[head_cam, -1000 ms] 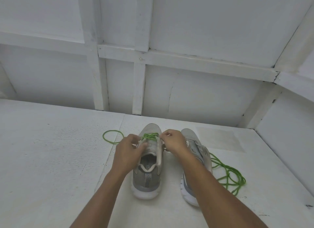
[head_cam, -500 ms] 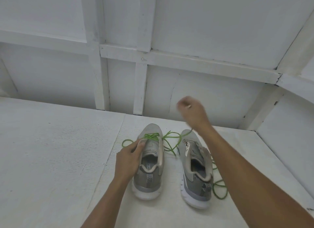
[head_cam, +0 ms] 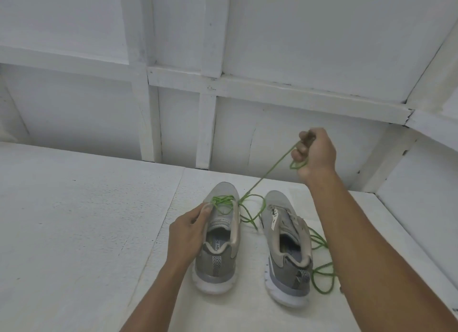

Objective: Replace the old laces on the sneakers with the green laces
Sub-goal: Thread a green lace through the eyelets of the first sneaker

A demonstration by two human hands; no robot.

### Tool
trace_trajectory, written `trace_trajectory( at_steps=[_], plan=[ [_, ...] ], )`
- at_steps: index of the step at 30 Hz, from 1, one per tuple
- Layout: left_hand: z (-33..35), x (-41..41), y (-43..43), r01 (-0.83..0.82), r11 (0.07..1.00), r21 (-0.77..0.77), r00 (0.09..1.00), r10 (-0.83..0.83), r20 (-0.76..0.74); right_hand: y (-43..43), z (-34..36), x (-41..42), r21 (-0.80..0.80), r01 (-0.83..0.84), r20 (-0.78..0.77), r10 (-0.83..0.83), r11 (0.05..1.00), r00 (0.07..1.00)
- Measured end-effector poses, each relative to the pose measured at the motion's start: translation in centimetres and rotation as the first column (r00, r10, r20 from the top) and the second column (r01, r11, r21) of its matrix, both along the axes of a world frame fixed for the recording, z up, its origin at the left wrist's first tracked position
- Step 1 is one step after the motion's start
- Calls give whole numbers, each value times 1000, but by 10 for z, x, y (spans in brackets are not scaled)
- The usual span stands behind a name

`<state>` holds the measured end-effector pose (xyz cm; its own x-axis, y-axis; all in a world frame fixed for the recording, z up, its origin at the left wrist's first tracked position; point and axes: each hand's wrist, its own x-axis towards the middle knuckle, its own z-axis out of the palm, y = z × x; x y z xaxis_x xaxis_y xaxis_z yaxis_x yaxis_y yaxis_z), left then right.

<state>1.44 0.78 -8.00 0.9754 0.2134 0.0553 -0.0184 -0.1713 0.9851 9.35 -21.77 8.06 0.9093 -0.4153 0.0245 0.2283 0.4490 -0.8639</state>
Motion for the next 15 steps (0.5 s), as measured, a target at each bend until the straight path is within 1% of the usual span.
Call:
trace_trajectory(
  at_steps=[1,2,3,4,5,6,7,8,9,10,13,15],
  plan=[
    [0,0,-1,-1,1000,7,1000,1,-1,-1,1,0,-143,65,6,-65,988,998],
    [0,-1,-2,0,1000,11,1000,0,-1,3,-3,-3,-404,101,0,-111,909,994],
    [0,-1,-2,1,1000,15,1000,-1,0,10,-12,-7,-677,75,1,-100,732,995],
    [1,-1,-3,2,1000,14,1000,-3,3,17,-25,-13,-872,-30,-42,-14,488,999],
    [1,-1,-3,2,1000,12,1000,-2,0,24,-40,-19,-962,-162,-147,81,221,986],
    [2,-1,-3,-1,1000,12,1000,1,-2,30,-56,-24,-962,-272,-274,110,-37,955],
    [3,-1,-3,-5,1000,16,1000,5,-3,35,-70,-29,-916,-322,-349,80,-241,934],
    [3,0,-2,-9,1000,16,1000,9,-3,40,-79,-33,-863,-328,-367,33,-384,929],
    [3,1,-2,-14,1000,14,1000,14,-1,44,-84,-35,-832,-314,-355,4,-457,935],
    [3,1,-1,-18,1000,11,1000,18,2,47,-87,-36,-824,-302,-341,-6,-478,940],
    [5,-1,1,-23,1000,-1,1000,23,11,49,-89,-37,-851,-282,-317,5,-444,949],
    [8,-3,2,-31,1000,-4,999,31,16,47,-85,-37,-860,-262,-290,-3,-437,957]
  ],
)
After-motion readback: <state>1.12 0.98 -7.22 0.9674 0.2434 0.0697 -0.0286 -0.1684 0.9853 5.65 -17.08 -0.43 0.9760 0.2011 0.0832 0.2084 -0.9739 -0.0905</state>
